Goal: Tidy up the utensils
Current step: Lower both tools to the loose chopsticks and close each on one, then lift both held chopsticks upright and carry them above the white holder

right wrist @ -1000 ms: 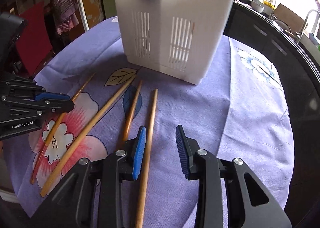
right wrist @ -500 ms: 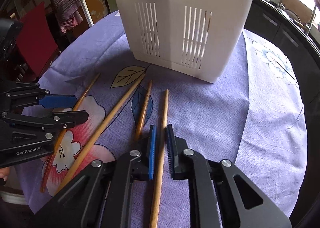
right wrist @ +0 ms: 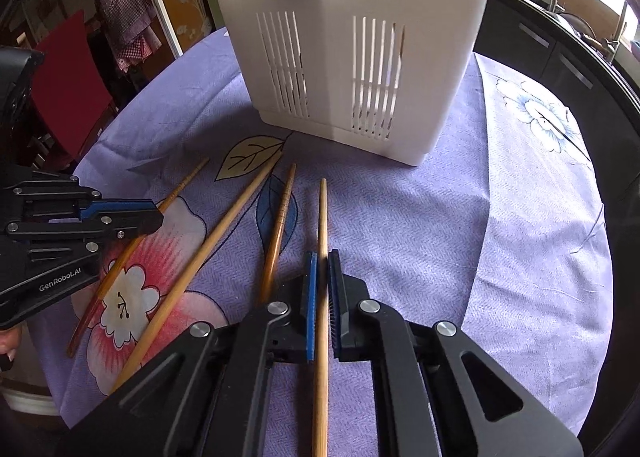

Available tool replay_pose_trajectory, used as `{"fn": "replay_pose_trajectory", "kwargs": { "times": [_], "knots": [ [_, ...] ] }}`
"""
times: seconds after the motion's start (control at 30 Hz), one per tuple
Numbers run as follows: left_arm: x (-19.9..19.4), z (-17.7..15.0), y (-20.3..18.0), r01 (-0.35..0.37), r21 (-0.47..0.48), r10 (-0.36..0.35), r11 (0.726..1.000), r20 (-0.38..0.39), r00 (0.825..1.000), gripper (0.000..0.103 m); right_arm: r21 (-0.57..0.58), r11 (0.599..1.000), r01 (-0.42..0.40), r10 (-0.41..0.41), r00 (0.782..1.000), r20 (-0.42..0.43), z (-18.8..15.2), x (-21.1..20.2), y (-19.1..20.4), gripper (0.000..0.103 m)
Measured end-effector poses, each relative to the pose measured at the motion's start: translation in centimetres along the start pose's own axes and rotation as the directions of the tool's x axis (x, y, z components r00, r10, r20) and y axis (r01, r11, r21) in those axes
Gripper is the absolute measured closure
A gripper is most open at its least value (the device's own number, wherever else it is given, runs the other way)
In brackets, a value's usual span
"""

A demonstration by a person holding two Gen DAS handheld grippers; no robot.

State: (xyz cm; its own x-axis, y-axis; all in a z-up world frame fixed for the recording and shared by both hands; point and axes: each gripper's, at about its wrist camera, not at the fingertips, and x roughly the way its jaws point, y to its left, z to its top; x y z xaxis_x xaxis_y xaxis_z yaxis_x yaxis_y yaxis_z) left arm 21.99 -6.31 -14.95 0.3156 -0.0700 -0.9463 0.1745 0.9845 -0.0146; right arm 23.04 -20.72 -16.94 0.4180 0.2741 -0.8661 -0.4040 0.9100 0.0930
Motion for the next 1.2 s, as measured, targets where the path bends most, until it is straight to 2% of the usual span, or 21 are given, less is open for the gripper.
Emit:
{"fn": "replay_pose_trajectory", "kwargs": {
  "times": [0.27, 0.6, 0.8, 1.0, 1.2],
  "knots": [
    [-3.1, 0.4, 0.0, -0.004, 0.023, 0.002, 1.0, 0.081, 0.997, 0.097, 0.027, 0.999, -0.029, 0.024, 0.988, 0.151, 0.0, -6.8, -0.9, 0.097],
    [-9.2, -0.5, -1.1, 0.002, 0.073, -0.016, 0.997, 0.2, 0.98, 0.097, 0.031, 0.999, -0.041, 0.028, 0.941, 0.338, -2.4, -15.9, -0.9, 0.097],
    [-12.7, -1.9, -1.4, -0.002, 0.092, -0.023, 0.996, 0.269, 0.963, 0.097, 0.027, 0.999, -0.034, 0.021, 0.922, 0.387, -4.1, -19.4, -0.5, 0.097],
    [-15.3, -3.6, -1.8, -0.009, 0.097, -0.023, 0.995, 0.325, 0.945, 0.097, 0.034, 0.999, -0.025, 0.009, 0.91, 0.414, -6.1, -21.0, -0.6, 0.097],
    [-16.1, -4.5, -2.0, -0.023, 0.101, -0.012, 0.995, 0.339, 0.941, 0.097, 0.034, 0.999, -0.02, 0.004, 0.907, 0.42, -7.2, -21.8, -0.4, 0.097]
  ]
}}
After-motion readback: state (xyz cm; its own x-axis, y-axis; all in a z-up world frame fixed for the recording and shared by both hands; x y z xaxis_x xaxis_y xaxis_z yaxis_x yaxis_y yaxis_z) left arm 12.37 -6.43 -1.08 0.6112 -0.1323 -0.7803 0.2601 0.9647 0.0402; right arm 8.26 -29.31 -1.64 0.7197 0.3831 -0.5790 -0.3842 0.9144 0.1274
